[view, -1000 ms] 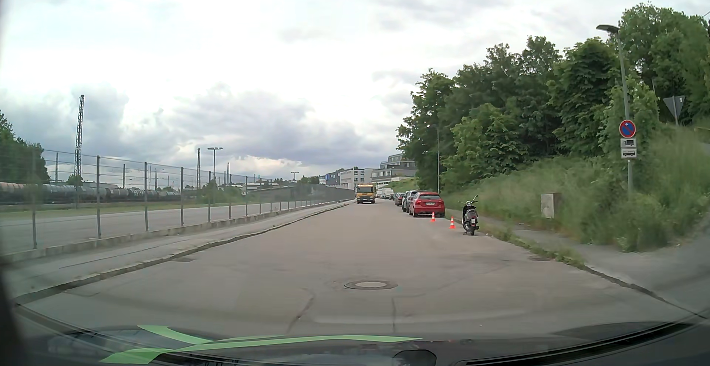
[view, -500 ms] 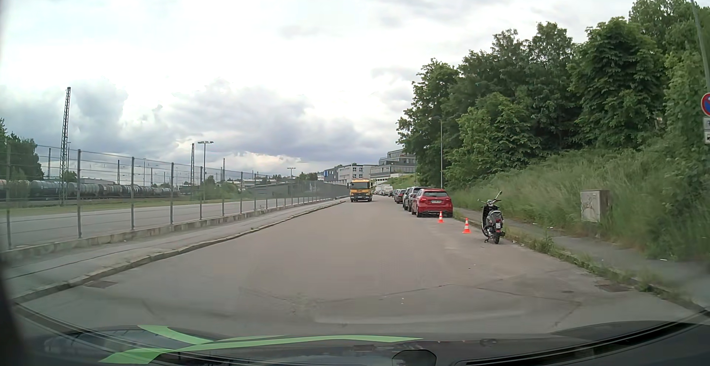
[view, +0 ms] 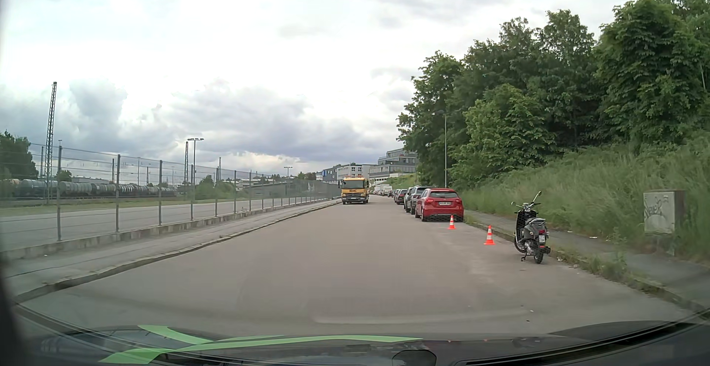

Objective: Follow the waypoints while adhering to traffic rules and regulations

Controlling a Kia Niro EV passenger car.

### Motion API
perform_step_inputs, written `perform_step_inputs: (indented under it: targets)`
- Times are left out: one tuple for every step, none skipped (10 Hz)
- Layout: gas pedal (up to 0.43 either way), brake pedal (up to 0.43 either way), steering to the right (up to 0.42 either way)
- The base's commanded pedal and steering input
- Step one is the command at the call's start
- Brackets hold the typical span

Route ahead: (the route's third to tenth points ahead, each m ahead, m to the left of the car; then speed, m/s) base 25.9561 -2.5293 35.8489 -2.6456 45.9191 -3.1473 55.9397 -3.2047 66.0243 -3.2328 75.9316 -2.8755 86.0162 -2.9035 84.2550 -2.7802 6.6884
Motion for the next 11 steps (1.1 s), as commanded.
perform_step_inputs:
  targets:
    - [0.067, 0.0, 0.002]
    - [0.067, 0.0, 0.003]
    - [0.079, 0.0, 0.004]
    - [0.079, 0.0, 0.004]
    - [0.079, 0.0, 0.001]
    - [0.079, 0.0, 0.0]
    - [0.067, 0.0, 0.0]
    - [0.067, 0.0, 0.0]
    - [0.067, 0.0, 0.0]
    - [0.067, 0.0, 0.0]
    - [0.067, 0.0, 0.0]
